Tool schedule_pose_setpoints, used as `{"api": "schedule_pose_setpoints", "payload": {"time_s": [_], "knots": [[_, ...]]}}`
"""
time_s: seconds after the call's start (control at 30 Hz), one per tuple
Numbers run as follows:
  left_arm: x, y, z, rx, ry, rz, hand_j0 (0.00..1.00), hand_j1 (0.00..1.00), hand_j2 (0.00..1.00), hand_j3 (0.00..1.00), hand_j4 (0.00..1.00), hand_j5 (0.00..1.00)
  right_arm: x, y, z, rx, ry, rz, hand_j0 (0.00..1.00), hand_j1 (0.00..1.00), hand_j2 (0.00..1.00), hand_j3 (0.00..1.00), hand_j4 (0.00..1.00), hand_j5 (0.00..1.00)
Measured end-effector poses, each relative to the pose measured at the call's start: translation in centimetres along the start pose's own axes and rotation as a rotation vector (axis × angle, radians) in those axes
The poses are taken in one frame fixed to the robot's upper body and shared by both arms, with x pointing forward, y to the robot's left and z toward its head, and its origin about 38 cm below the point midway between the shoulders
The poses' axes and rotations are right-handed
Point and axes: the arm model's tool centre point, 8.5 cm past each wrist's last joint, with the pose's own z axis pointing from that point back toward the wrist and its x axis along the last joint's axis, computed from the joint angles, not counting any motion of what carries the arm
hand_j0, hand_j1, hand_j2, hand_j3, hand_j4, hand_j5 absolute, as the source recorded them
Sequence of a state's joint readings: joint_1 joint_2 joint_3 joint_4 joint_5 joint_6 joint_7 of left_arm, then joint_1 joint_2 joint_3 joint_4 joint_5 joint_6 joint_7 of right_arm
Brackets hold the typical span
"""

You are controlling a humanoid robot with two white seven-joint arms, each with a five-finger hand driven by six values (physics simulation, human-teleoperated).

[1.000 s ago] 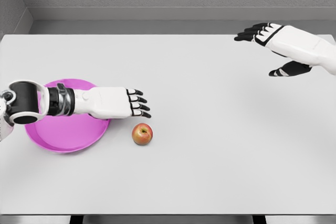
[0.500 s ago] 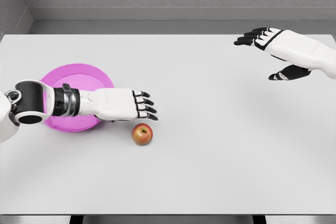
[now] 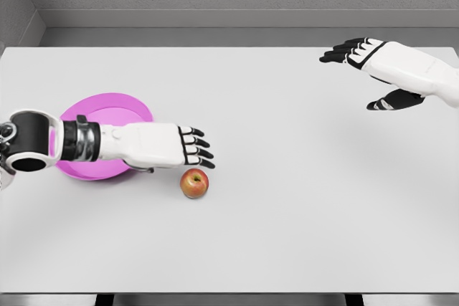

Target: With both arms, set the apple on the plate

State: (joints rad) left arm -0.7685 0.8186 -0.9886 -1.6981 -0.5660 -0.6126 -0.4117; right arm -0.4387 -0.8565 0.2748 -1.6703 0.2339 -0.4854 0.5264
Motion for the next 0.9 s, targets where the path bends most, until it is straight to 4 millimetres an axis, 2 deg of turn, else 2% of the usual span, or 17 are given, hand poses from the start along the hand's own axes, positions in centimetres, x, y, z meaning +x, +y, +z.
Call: {"api": "schedule_pose_setpoints", "payload": {"time_s": [0.2,0.37,0.67,0.9], "knots": [[1.7,0.4,-2.2,0.026,-0.071,0.004,1.00,1.00,1.00,1.00,1.00,1.00,0.0,0.0,0.0,0.001,0.000,0.000,1.00,1.00,1.00,1.00,1.00,1.00],[2.3,0.4,-3.1,0.008,-0.097,-0.005,1.00,1.00,1.00,1.00,1.00,1.00,0.0,0.1,0.0,0.002,-0.001,-0.001,1.00,1.00,1.00,1.00,1.00,1.00],[2.0,-0.3,-3.3,-0.100,-0.091,-0.026,1.00,1.00,1.00,1.00,1.00,1.00,0.0,0.1,0.0,0.003,-0.001,-0.001,1.00,1.00,1.00,1.00,1.00,1.00],[1.0,1.0,-3.4,-0.102,-0.084,-0.053,1.00,1.00,1.00,1.00,1.00,1.00,0.0,0.2,-0.1,0.005,-0.002,-0.003,1.00,1.00,1.00,1.00,1.00,1.00]]}}
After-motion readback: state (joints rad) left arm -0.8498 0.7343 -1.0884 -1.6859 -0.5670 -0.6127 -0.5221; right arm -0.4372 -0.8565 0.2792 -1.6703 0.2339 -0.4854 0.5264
